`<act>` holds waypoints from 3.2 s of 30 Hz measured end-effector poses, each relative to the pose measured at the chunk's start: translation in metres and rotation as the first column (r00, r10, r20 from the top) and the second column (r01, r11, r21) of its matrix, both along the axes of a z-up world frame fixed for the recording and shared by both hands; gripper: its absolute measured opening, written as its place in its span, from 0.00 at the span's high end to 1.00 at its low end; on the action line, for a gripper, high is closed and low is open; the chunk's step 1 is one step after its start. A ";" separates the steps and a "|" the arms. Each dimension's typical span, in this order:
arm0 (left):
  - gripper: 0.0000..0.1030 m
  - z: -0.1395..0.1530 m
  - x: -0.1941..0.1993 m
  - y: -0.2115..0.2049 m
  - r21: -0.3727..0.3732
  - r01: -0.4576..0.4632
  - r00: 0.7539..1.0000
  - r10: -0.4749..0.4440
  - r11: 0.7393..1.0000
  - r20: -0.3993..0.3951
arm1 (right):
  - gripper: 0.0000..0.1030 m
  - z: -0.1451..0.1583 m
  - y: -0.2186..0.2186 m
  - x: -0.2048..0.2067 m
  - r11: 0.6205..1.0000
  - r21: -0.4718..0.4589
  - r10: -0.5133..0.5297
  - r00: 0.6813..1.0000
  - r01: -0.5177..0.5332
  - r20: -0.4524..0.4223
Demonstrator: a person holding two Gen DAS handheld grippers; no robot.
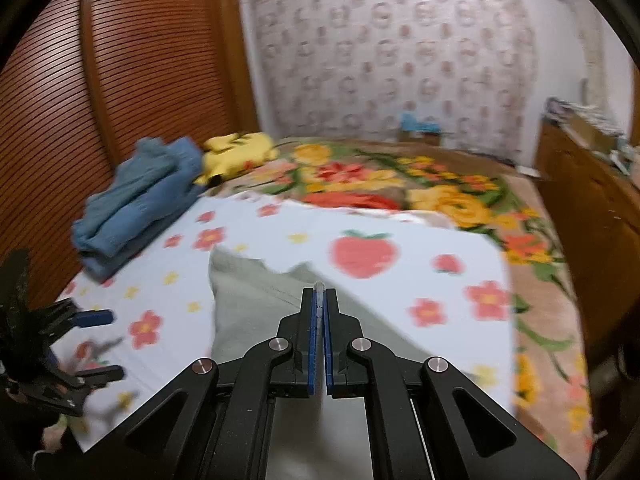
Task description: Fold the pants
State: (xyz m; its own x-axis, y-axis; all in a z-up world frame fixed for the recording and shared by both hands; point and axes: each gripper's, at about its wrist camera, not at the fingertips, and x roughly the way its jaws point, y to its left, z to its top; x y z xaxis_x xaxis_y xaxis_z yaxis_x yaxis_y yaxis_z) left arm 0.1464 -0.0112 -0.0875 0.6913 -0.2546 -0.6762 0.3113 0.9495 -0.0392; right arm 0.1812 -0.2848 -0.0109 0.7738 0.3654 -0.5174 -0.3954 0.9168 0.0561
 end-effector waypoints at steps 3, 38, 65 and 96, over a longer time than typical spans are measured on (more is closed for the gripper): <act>0.24 0.000 0.000 -0.004 0.004 0.005 1.000 -0.005 1.000 -0.001 | 0.97 -0.001 -0.019 0.003 0.997 -0.021 -0.072 0.997 0.072 -0.006; 0.24 0.004 -0.024 -0.058 0.028 0.130 0.991 -0.129 0.991 -0.018 | 0.76 -0.046 -0.039 -0.099 0.995 -0.020 -0.095 0.995 0.095 -0.020; 0.24 0.002 -0.064 -0.087 0.033 0.230 0.972 -0.228 0.973 -0.049 | 0.76 -0.074 -0.037 -0.158 0.994 -0.015 -0.109 0.990 0.108 -0.095; 0.24 -0.006 -0.051 -0.081 0.045 0.174 0.984 -0.172 0.984 -0.036 | 0.97 -0.060 -0.033 -0.180 0.998 -0.060 -0.035 0.999 0.033 -0.027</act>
